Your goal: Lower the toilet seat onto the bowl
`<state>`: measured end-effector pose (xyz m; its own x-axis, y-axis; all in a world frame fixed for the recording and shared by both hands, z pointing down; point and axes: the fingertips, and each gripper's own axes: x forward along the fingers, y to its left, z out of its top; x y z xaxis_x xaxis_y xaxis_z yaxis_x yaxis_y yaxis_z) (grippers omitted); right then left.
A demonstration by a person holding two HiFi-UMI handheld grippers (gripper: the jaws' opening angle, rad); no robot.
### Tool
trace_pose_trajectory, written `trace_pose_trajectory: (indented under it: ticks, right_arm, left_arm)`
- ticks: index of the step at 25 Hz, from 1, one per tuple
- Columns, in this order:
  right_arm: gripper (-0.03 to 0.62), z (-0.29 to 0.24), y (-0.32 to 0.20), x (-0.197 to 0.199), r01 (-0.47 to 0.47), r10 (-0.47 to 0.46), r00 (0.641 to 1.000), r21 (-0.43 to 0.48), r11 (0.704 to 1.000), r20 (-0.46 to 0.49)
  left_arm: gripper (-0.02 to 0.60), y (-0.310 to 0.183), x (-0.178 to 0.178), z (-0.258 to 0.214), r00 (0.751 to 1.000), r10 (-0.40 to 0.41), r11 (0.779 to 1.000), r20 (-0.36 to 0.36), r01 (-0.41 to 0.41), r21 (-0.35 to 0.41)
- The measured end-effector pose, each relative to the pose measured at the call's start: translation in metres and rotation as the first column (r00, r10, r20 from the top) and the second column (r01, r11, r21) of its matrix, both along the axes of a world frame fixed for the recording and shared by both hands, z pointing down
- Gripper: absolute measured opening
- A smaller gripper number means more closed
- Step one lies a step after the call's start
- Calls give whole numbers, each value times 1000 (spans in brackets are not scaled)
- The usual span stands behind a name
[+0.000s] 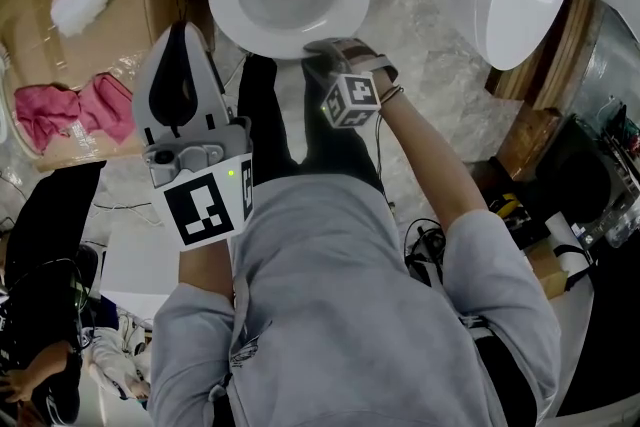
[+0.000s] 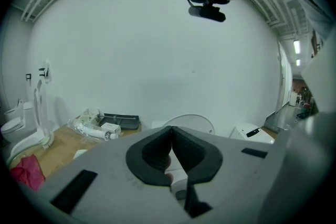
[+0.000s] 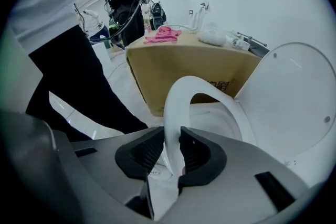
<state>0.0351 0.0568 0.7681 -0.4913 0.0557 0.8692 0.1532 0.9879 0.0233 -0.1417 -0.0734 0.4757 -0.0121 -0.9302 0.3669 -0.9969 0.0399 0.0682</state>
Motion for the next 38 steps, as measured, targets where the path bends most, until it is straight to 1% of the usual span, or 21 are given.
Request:
trace_pose_trajectory:
  ticks: [5,13,19,21,24,26,28,31,35,38]
  right_arm:
    - [91,23,13,2,-5,3,999,-36,999,-47]
    - [89,56,26,5,-53,41,991,-90,994,-128]
    - [87,72,25,14,-139,108,974,-147,979,-201]
    - [87,72,20,19,-146,113,971,-150,978,-212]
    - [70,68,12,25,-154,124,970,-136,979,-208]
    - [41,61,6,27,-180,154,969,-122,976,-192]
    - [26,54,0,26,-212,190,966,-114,971,-176]
    - [17,40,-8,25,-247,229,960,-110,963,-159]
    - [8,21,-15,22,-263,248,958,-97,960,-145]
    - [2,4,-24,18,-286,276,954,-79,955,-117]
  left_arm:
    - [0,3,1,4,1000,2,1000,-2,-2,-7]
    - [0,9,4,11,1000,10,1000,-5,-10,-18]
    - [0,12,3,11,1000,10,1000,-5,-10,-17]
    - [0,12,4,11,1000,9,1000,-5,-9,-16]
    - [0,11,6,9,1000,11,1000,-9,-11,-11]
    - [0,10,7,7,1000,12,1000,-11,-12,-6]
    - [0,9,7,3,1000,11,1000,-12,-11,1]
    - [0,8,8,-5,1000,6,1000,-13,-5,11]
    - [0,7,8,-16,1000,-1,1000,-15,1,23]
    - [0,5,8,-27,1000,-4,999,-16,5,39]
